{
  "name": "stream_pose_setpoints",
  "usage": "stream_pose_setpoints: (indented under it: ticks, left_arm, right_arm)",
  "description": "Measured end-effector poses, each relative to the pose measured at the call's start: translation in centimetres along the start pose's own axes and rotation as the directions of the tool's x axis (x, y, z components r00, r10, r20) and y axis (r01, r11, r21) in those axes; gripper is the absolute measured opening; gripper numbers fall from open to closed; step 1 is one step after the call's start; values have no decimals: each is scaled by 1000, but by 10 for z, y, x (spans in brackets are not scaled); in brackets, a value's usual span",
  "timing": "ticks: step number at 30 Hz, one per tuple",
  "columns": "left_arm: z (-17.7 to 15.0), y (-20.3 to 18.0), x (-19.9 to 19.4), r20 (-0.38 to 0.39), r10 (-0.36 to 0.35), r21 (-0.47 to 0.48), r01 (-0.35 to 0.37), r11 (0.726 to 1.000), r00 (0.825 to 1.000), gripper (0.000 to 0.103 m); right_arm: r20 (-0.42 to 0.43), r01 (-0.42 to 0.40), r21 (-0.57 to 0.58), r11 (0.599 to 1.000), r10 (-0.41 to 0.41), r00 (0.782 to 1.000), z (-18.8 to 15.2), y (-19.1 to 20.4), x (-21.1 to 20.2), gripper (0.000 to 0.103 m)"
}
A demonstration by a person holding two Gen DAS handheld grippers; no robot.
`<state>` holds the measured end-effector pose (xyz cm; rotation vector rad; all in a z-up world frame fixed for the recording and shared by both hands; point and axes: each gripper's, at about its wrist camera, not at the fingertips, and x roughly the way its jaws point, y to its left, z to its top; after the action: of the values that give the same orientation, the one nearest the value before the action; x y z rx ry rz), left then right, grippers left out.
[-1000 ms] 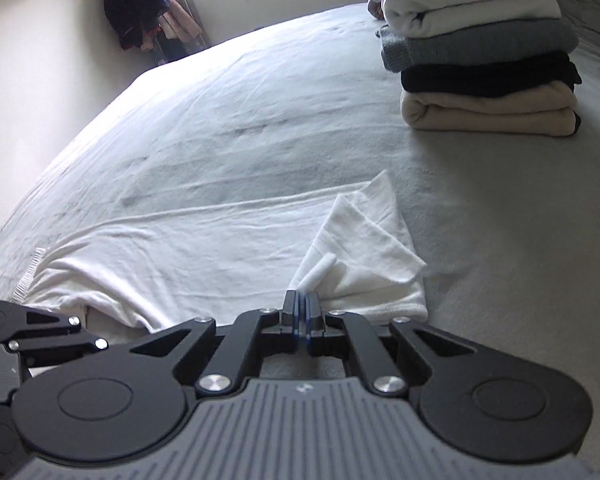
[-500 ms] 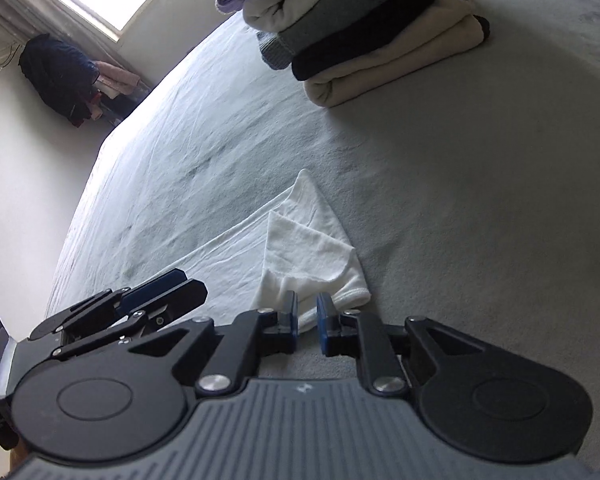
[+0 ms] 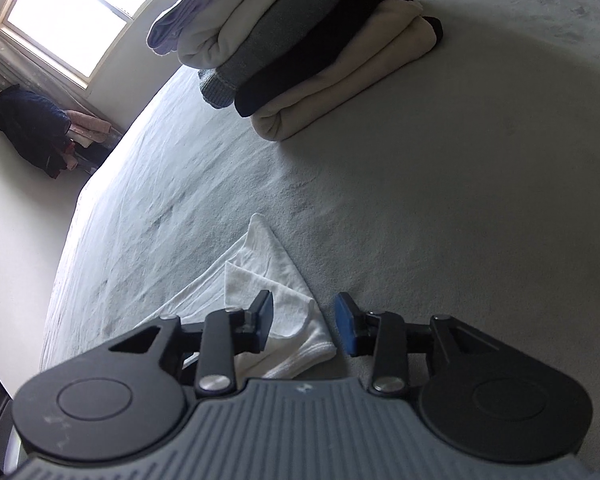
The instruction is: Fold clothes
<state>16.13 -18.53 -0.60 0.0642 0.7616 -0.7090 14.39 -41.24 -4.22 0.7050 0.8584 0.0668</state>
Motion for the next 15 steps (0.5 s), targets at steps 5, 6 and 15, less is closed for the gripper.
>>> stream_pose_setpoints:
  ticks: [5,6,15]
  left_arm:
    - [-4,-14,8,-3,47,39,-47,998,999,39]
    - [-5,-15,8,0,56,40,-56,998,998,33]
    - [-9,-20,4,49,107,8,-107,994,993,3]
  right_arm:
    - [33,16,-71,997,-13,999,-7,10,4,22]
    - [31,11,-82,997,-8,999,-8,11,5,15]
    - [67,13,-112,994,-5,998,-6,17,1,7]
